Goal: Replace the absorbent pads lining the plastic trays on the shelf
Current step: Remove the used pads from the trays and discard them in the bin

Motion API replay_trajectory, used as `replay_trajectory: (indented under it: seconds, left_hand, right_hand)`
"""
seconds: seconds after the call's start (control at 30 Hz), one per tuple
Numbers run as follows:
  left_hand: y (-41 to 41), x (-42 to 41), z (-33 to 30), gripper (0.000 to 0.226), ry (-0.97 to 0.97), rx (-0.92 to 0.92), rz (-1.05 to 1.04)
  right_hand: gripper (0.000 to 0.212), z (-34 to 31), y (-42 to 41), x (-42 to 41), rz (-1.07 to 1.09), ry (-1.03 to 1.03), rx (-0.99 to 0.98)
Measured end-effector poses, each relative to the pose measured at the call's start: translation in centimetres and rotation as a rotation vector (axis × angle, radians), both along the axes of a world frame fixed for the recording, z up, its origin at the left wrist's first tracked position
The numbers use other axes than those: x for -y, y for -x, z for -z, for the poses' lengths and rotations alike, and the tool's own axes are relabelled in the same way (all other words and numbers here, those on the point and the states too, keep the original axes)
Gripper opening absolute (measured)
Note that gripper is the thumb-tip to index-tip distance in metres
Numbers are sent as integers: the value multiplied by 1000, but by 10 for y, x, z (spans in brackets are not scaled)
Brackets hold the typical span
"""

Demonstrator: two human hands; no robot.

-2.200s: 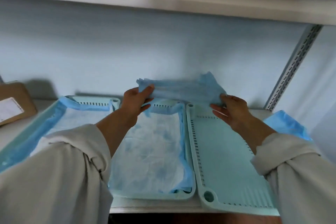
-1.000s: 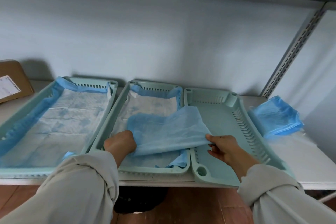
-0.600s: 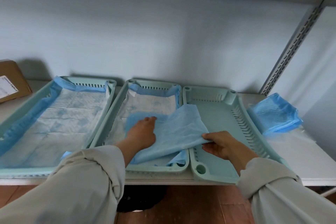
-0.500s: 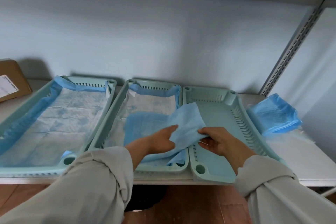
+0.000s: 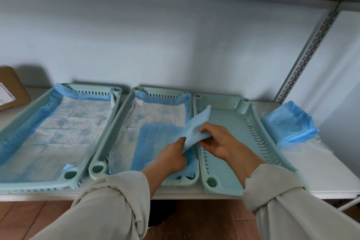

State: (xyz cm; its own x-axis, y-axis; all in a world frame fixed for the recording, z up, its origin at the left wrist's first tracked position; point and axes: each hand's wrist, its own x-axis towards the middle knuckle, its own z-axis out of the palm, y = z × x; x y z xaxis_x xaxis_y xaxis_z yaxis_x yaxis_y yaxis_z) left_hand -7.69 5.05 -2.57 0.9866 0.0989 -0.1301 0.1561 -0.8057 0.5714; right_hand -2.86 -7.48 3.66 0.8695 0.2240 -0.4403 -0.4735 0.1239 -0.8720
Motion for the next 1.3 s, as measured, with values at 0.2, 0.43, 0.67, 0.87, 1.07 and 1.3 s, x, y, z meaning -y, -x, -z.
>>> replay_trajectory:
  seconds: [0.2,0.43,0.67,0.87,1.07,1.3]
  left_hand:
    - [-1,-26,-37,28,453,156,-164]
    - [13,-80,-91,33,844,-138,-53]
    - [21,-111,-101,35,819,-329,113]
    - [17,-113,-89,43,790,-126,-91]
    - [14,-108,-89,31,568,-133,-93]
    - [14,-106,-92,16,740,62,-95]
  right_hand:
    - [16,-11,-6,-3,2,-134,86]
    - [80,17,-16,-6,-80,306,193]
    - [45,6,-24,-22,-150,319,85]
    - [23,14,-20,-22,-238,355,204]
    - [63,13,-19,-20,-577,500,281]
    - [16,4,-13,-40,-664,688,627]
